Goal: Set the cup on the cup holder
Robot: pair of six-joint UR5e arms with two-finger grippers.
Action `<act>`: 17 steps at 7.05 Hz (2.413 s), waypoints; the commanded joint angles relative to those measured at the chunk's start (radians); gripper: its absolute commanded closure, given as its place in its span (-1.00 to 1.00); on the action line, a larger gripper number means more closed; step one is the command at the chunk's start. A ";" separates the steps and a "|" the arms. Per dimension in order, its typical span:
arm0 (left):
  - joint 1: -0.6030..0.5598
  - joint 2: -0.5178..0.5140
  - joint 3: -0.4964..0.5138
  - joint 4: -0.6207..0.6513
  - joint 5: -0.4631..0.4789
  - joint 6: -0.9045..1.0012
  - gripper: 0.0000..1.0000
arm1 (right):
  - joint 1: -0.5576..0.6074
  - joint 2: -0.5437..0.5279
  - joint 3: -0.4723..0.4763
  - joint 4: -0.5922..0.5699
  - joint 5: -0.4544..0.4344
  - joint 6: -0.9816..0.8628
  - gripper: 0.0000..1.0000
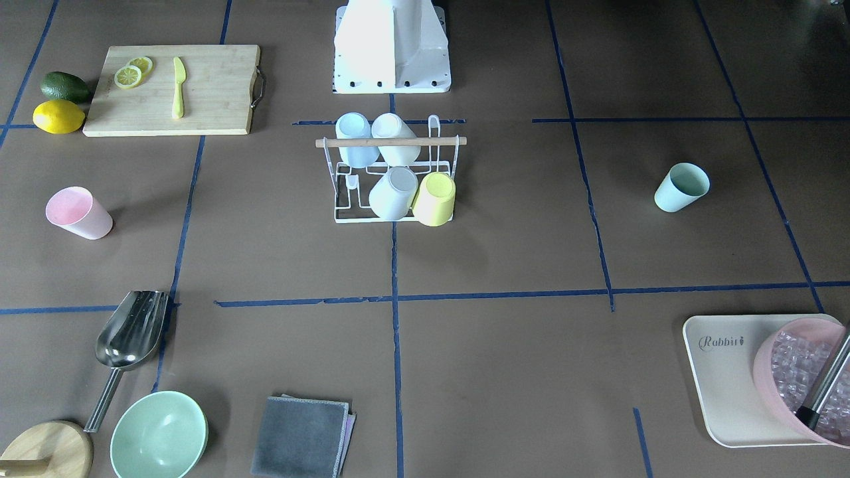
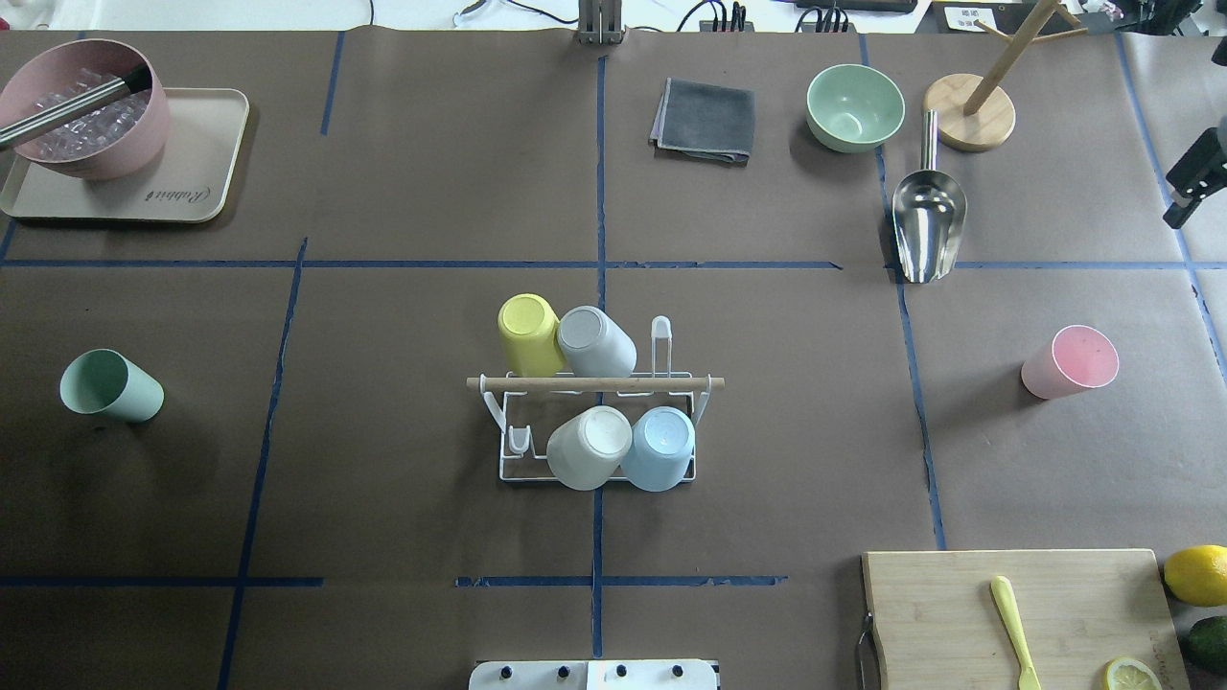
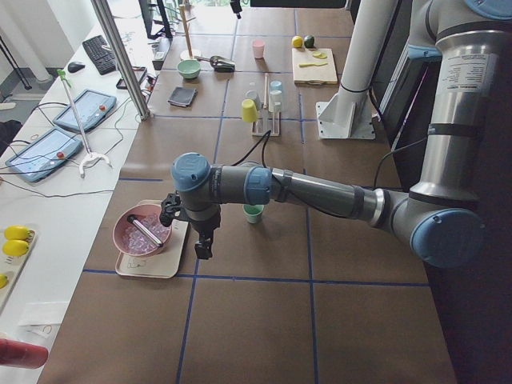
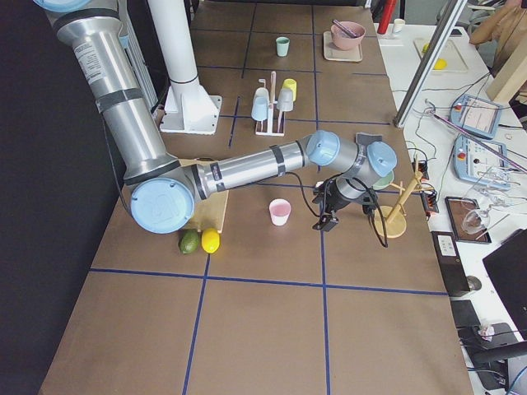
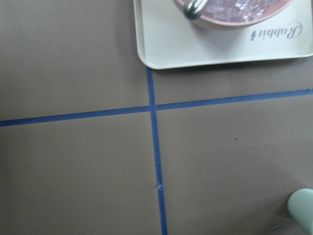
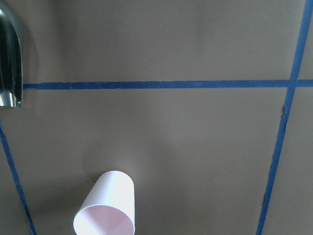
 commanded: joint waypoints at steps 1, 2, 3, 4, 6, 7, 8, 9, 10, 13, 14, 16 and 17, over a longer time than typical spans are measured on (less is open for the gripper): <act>0.071 -0.113 0.004 0.129 0.003 -0.003 -1.00 | -0.066 0.051 -0.094 -0.041 0.005 -0.012 -1.00; 0.105 -0.145 0.004 0.146 0.003 -0.049 -1.00 | -0.086 0.076 -0.144 -0.043 0.010 -0.012 -1.00; 0.133 -0.177 0.004 0.146 0.003 -0.068 -1.00 | -0.097 0.099 -0.199 -0.044 0.026 -0.014 -1.00; 0.179 -0.225 0.003 0.147 0.012 -0.071 -1.00 | -0.120 0.100 -0.201 -0.072 0.027 -0.017 -1.00; 0.261 -0.282 0.001 0.158 0.043 -0.082 -1.00 | -0.186 0.094 -0.216 -0.072 0.027 -0.023 -1.00; 0.291 -0.312 -0.006 0.199 0.044 -0.082 -1.00 | -0.209 0.094 -0.244 -0.070 0.033 -0.055 -1.00; 0.344 -0.331 -0.010 0.239 0.046 -0.068 -1.00 | -0.217 0.099 -0.285 -0.066 0.048 -0.087 -1.00; 0.384 -0.299 -0.013 0.276 0.043 -0.071 -1.00 | -0.220 0.099 -0.293 -0.060 0.050 -0.093 -0.99; 0.398 -0.296 -0.004 0.385 0.032 -0.068 -1.00 | -0.228 0.100 -0.298 -0.057 0.054 -0.095 -0.99; 0.463 -0.317 0.051 0.410 0.039 -0.066 -1.00 | -0.261 0.085 -0.299 -0.058 0.089 -0.098 -0.99; 0.476 -0.357 0.112 0.410 0.039 -0.065 -1.00 | -0.265 0.085 -0.299 -0.058 0.091 -0.098 -0.99; 0.510 -0.415 0.235 0.410 0.038 -0.050 -1.00 | -0.278 0.085 -0.299 -0.058 0.093 -0.098 -0.99; 0.509 -0.418 0.268 0.405 0.035 -0.028 -1.00 | -0.287 0.085 -0.299 -0.058 0.093 -0.098 -0.99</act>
